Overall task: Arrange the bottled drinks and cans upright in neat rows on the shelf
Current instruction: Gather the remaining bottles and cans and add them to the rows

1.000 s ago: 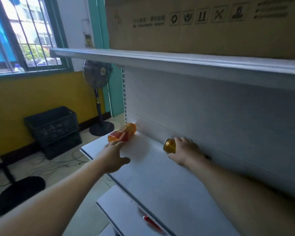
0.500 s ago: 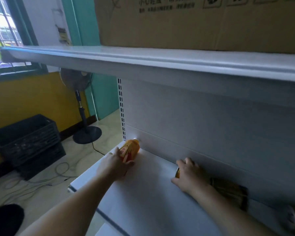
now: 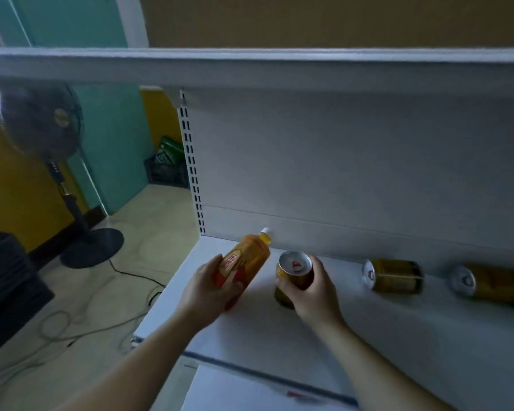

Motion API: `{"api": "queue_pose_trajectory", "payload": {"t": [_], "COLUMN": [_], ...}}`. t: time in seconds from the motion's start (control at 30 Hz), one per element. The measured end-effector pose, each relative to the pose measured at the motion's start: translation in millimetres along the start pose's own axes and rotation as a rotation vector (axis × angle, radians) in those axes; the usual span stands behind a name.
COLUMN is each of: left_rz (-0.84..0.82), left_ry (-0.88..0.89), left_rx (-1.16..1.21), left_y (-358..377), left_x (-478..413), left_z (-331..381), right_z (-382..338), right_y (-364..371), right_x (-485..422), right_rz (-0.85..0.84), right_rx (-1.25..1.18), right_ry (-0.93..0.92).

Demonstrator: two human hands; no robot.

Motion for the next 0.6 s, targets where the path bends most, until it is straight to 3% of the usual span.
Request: {"api": "queue_pose_trajectory", "payload": {"t": [0.1, 0.23, 0.4, 0.6], "left_rz": [-0.028, -0.103, -0.313, -0.644], "left_ry": [-0.102, -0.244, -0.43, -0.327], "left_rx": [0.455, 0.809, 1.196, 1.352], "left_y": [2.3, 12.5, 44.9, 75.3], "left_x": [17.1, 38.2, 68.9, 102.8], "left_z": [-0.2, 10.1, 50.7, 127.5], "right_z": [2.2, -0.9, -19.2, -32.3], "right_y": [-5.4, -23.0, -61.3, -149.3], "right_x": [14.2, 41.8, 78.4, 121.1], "right_rz": [0.006, 0.096, 0.161, 0.304], "right_rx": [-0.024, -0.152, -0.295, -0.468], "right_ry": [0.102, 0.186, 0.189, 0.156]}}
Point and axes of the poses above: each hand's wrist, its own x-axis away from the middle knuckle, its own y-axis out of the palm, z = x × y, the point moved 4 cm from there along -x, towards the middle knuckle, and after that the axes turned 10 degrees about y, right-handed, at the moved point
